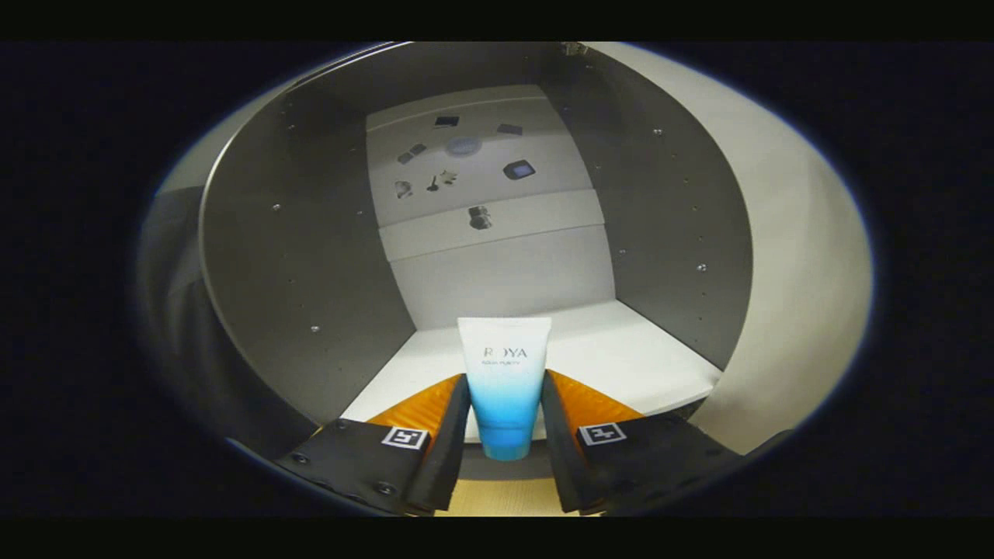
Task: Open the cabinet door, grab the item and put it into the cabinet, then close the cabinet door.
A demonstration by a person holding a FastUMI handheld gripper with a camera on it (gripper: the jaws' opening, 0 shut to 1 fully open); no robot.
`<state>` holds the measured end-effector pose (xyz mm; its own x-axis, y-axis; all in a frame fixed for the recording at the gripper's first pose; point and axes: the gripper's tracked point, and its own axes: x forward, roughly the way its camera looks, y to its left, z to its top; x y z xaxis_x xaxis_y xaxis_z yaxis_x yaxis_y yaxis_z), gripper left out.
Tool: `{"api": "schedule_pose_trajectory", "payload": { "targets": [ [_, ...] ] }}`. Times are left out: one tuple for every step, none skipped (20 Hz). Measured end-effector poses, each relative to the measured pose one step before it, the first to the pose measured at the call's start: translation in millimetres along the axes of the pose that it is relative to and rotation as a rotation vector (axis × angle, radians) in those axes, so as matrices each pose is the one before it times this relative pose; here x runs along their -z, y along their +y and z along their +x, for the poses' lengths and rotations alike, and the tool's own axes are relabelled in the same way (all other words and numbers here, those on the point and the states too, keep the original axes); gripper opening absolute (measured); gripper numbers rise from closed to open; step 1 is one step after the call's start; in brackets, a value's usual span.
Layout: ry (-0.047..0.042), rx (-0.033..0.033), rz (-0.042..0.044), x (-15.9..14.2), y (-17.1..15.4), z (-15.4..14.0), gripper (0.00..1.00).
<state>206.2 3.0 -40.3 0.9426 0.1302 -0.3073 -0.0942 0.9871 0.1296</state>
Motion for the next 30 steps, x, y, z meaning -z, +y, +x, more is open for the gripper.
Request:
{"api": "schedule_pose_trajectory", "payload": {
  "targets": [
    [-0.02017, -0.00292, 0.02042, -4.88, 1.32, 7.72, 0.57],
    [-0.01224, -0.0123, 0.02152, -4.66, 3.45, 4.49, 0.57],
    [-0.01086, -0.01862, 0.01914, -3.82, 5.88, 5.04, 0.57],
    [-0.00658, -0.02092, 0.01004, -4.56, 6.2, -1.22, 0.57],
    [-0.01952, -0.0151, -0.00401, -5.13, 4.08, 4.51, 0.57],
    [-0.03231, -0.00829, -0.01977, -7.77, 1.71, 5.77, 0.57],
    [-0.03572, -0.00031, -0.02911, -6.06, 0.16, 10.0, 0.57],
    [-0.02531, 0.00814, -0.02508, -2.19, -2.19, 7.83, 0.56],
    [-0.0136, 0.00539, -0.01522, 1.52, -0.88, 5.79, 0.57],
    [0.00073, 0.00474, -0.00934, 3.56, -0.27, 4.92, 0.57],
    [0.0061, 0.00476, -0.0086, 4.87, -0.6, 3.54, 0.57],
    [0.00887, 0.00123, -0.01112, 5.68, 0.2, 1.26, 0.57],
    [0.00547, -0.0043, -0.01175, 4.78, 1.37, 1.58, 0.57],
    [0.00498, -0.00564, -0.01113, 5.28, 1.67, -1.03, 0.57],
    [0.00432, -0.00376, -0.00716, 5.19, 1.52, -0.22, 0.57],
    [-0.00954, -0.00571, -0.00531, 2.3, 1.3, -2.39, 0.57],
    [-0.01728, 0.0064, -0.00704, -2.61, 0.38, 1.08, 0.57],
    [-0.00359, 0.00076, -0.00748, 1.72, -0.52, -1.28, 0.56],
    [0.00343, -0.0072, -0.00512, 0.84, 2.17, -0.91, 0.57],
    [0.00532, 0.00336, -0.00708, 1.14, 0.22, -1.48, 0.59],
    [0.00039, 0.00761, -0.00687, -1.15, -2.57, 1.05, 0.59],
    [-0.00565, -0.00185, -0.00284, -1.91, -0.45, -0.99, 0.62],
    [-0.00871, -0.002, 0.00016, -2.66, 1.15, -2.7, 0.68],
    [-0.00647, -0.00481, 0.00054, -1.65, 1.84, -2.82, 0.74],
    [-0.0057, 0.00274, -0.00242, -2.59, -0.41, -1.08, 0.79],
    [-0.00097, -0.00005, 0.00199, -0.5, 0.75, -0.88, 0.87],
    [0.00002, -0.00158, 0.00526, -1.59, 1.69, -3.12, 0.89],
    [-0.00513, -0.0089, 0.00971, -3.69, 3.15, -5.31, 0.9],
    [-0.01533, -0.00948, 0.01124, -6.5, 4.57, -6.16, 0.92],
    [-0.02007, -0.01034, 0.00658, -8.85, 4.73, -10.16, 0.95]
  ]
}}
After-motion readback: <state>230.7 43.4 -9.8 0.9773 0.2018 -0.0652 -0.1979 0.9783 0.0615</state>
